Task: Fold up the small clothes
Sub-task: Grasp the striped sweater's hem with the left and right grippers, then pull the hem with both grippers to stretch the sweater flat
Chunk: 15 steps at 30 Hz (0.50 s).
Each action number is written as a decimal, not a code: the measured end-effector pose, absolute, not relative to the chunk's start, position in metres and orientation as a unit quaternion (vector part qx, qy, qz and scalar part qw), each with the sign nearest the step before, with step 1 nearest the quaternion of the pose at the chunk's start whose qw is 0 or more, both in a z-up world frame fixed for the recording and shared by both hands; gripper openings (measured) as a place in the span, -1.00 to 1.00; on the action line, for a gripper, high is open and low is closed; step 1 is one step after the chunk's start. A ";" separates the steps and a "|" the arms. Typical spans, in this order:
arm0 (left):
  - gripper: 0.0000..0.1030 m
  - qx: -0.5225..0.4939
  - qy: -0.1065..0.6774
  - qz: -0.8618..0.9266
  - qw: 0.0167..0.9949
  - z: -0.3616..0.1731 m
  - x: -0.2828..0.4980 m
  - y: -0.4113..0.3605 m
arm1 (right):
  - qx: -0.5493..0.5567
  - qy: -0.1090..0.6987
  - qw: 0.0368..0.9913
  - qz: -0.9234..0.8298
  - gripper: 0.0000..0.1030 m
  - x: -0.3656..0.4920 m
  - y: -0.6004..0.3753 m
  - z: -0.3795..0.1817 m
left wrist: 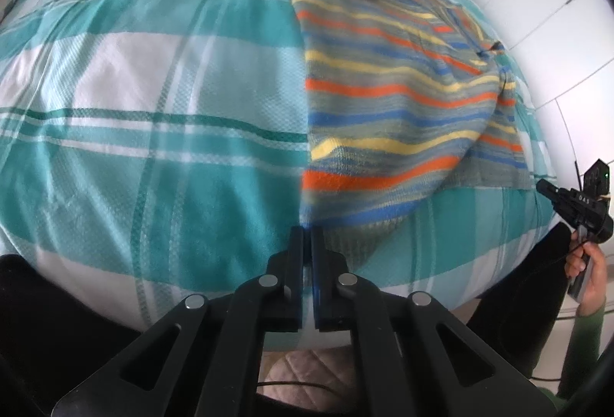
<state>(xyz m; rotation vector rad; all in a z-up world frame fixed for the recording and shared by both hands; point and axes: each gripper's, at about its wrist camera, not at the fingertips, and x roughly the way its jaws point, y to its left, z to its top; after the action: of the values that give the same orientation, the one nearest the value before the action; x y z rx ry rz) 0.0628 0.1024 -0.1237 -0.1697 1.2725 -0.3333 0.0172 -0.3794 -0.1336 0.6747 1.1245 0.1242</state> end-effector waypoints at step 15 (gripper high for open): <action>-0.96 -0.081 0.581 -0.179 0.790 -0.112 0.067 0.113 | 0.280 0.525 0.780 0.195 -0.88 0.045 -0.321 -0.130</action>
<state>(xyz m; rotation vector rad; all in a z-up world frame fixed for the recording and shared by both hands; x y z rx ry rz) 0.0668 0.1125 -0.1120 -0.1745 1.2510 -0.3849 0.0452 -0.3207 -0.1298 0.6041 1.1349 0.4210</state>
